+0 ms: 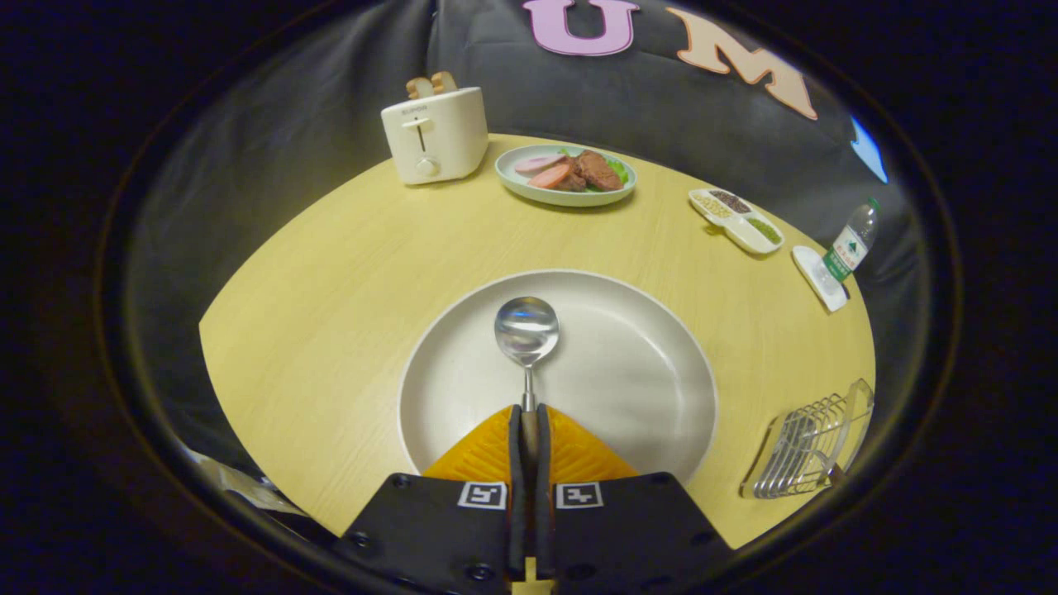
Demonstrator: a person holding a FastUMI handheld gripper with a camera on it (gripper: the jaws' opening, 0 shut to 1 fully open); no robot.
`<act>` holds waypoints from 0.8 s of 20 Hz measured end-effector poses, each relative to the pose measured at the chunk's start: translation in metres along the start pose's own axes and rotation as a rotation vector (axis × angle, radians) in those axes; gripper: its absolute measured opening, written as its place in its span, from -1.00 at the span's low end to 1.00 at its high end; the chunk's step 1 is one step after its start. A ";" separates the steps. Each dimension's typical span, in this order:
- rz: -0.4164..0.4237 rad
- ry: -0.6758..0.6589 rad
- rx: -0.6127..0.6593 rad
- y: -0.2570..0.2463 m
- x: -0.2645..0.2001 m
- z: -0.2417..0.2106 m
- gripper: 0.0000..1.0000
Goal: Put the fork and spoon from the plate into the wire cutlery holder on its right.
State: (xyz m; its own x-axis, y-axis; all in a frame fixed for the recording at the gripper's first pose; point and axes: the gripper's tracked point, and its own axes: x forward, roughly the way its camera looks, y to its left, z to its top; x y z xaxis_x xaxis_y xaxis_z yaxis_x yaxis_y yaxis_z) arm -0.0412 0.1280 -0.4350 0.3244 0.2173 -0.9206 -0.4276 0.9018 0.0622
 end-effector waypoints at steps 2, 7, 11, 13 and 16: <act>-0.006 -0.002 0.008 -0.009 -0.009 0.003 -0.84; -0.008 -0.011 0.026 -0.024 -0.033 0.008 -0.84; -0.012 -0.016 0.037 -0.035 -0.051 0.013 -0.84; -0.009 -0.021 0.051 -0.040 -0.059 0.015 -0.84; -0.011 -0.023 0.068 -0.050 -0.071 0.018 -0.84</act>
State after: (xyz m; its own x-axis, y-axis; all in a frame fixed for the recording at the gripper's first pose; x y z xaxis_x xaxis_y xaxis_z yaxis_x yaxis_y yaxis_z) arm -0.0275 0.0739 -0.3663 0.3486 0.2151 -0.9123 -0.3660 0.9273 0.0788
